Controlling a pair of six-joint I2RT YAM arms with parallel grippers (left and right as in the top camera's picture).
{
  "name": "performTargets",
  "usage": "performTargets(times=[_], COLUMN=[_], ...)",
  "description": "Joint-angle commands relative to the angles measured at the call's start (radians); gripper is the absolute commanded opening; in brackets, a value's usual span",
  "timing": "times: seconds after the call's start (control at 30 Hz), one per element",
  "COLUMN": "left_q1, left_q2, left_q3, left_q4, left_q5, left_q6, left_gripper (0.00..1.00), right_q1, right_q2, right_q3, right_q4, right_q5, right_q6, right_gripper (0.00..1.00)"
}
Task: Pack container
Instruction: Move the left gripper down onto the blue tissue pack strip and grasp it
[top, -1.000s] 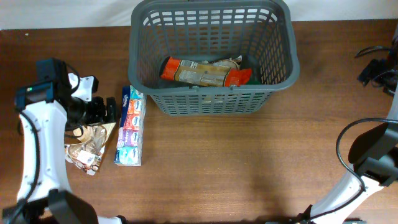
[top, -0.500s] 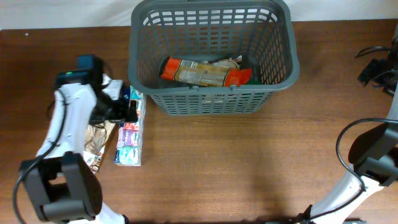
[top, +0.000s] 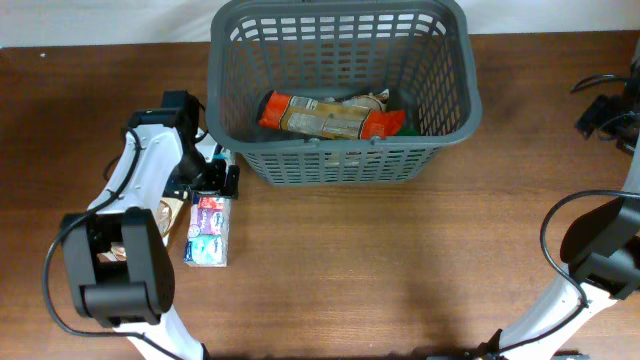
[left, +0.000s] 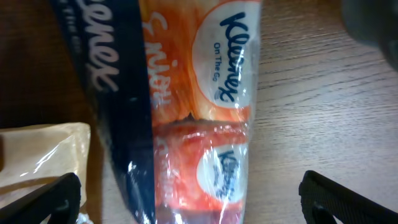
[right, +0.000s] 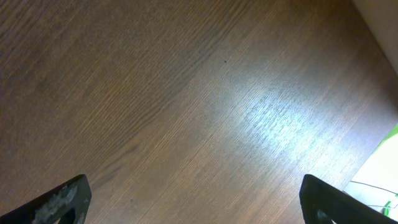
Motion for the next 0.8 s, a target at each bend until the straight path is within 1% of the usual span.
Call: performTargets(times=[0.0,0.2,0.23,0.27,0.3,0.37,0.63,0.67,0.73,0.77], left_q1=[0.004,0.004,0.004,0.004,0.004,0.004,0.004,0.004,0.004,0.004], left_q2=[0.032,0.06,0.06,0.06,0.06,0.06,0.06,0.06,0.06,0.06], left_q3=[-0.007,-0.04,-0.04,-0.04,-0.04,-0.04,-0.042,-0.042,-0.043,-0.043], left_q4=[0.011,0.016,0.016,0.018,0.02,0.024,0.031,0.031,0.032,0.032], left_q5=[-0.007,-0.007,-0.007,-0.006,-0.007,-0.007,-0.007,-0.007,-0.007,-0.007], left_q6=[-0.013,-0.013,-0.013,-0.013,-0.013,-0.013,-0.013,-0.013,-0.013,-0.013], left_gripper=[0.99,0.99,0.97,0.92,0.83,0.75,0.75,0.76,0.81,0.81], right_q1=[-0.007,-0.007,-0.007,-0.007,-0.007,-0.007,-0.007,-0.007,-0.007,-0.007], right_q2=[0.0,0.0,0.0,0.0,0.0,0.0,0.0,0.0,0.0,0.0], right_q3=[-0.004,-0.004,-0.004,-0.004,-0.004,-0.004,-0.004,-0.004,-0.004,-0.004], right_q4=[0.003,0.003,0.003,0.003,0.003,0.003,0.003,0.003,0.003,0.003], right_q5=[0.002,0.002,0.002,0.002,0.002,0.002,0.002,0.002,0.002,0.002], right_q6=[0.016,0.016,0.016,0.016,0.016,0.016,0.016,0.016,0.016,0.016], right_gripper=[0.99,0.99,0.99,0.99,0.99,0.99,0.99,0.99,0.99,0.99])
